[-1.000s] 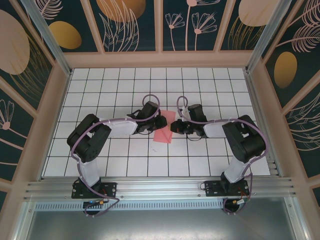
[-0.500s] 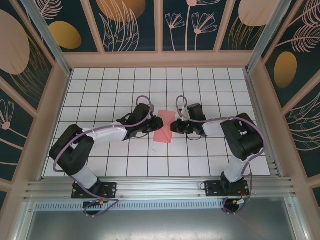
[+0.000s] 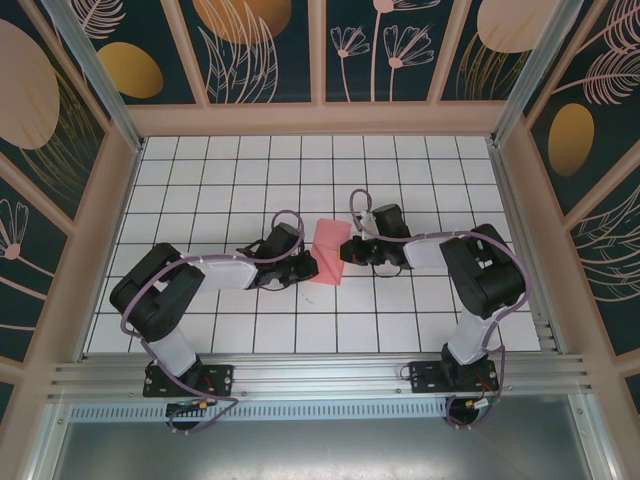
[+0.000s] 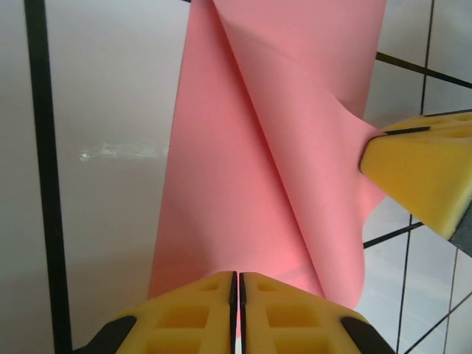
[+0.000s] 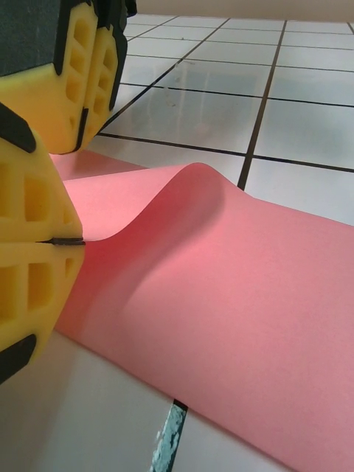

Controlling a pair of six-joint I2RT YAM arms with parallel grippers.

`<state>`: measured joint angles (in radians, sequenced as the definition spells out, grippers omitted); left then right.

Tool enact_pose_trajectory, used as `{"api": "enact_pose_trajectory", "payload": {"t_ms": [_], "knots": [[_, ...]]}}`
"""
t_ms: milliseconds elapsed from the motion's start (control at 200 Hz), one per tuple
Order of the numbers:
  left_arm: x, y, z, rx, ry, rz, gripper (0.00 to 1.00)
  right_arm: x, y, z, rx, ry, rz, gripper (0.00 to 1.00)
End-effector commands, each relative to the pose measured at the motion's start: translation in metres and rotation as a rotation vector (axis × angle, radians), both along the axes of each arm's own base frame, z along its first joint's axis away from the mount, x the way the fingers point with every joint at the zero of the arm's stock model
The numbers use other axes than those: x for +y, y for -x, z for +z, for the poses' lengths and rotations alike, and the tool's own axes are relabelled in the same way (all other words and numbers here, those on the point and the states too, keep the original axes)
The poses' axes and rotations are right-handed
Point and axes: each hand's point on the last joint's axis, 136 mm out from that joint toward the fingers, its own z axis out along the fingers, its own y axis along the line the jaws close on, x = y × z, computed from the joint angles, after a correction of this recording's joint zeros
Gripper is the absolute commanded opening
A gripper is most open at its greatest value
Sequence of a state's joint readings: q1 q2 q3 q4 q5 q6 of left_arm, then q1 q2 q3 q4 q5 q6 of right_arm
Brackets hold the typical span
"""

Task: Fold a paper plane with a square sheet of paper (pick it up from the middle)
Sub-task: Fold the triangle a second time at the center of the table.

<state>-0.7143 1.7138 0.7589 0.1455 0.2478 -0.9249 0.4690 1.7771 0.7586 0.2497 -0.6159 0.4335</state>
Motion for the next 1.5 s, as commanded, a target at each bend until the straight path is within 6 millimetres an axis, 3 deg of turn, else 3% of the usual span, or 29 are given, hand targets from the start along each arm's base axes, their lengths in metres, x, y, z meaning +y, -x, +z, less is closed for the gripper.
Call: {"api": "enact_pose_trajectory", "payload": {"t_ms": [0,405,921,1111,1131,1331,1496], "knots": [[0.010,0.004,-0.018,0.022,-0.068,0.007,0.14,-0.002,-0.009,-0.001,-0.023,0.035,0.012,0.00],[0.021,0.012,-0.036,0.048,-0.138,-0.012,0.14,-0.001,-0.018,-0.002,-0.044,0.074,0.033,0.00],[0.011,0.005,-0.019,0.017,-0.088,-0.018,0.20,-0.002,-0.007,-0.013,-0.024,0.091,0.033,0.00],[0.007,0.000,-0.006,-0.007,-0.065,-0.013,0.23,-0.004,-0.007,-0.018,-0.026,0.122,0.023,0.00],[0.005,-0.003,0.006,-0.033,-0.042,-0.011,0.23,-0.004,-0.006,-0.018,-0.025,0.123,0.025,0.00],[-0.007,-0.017,0.039,-0.094,0.021,0.001,0.26,-0.001,-0.003,-0.022,-0.020,0.133,0.036,0.00],[-0.017,-0.029,0.051,-0.116,0.040,0.008,0.24,0.001,-0.004,-0.020,-0.025,0.132,0.041,0.00]]}}
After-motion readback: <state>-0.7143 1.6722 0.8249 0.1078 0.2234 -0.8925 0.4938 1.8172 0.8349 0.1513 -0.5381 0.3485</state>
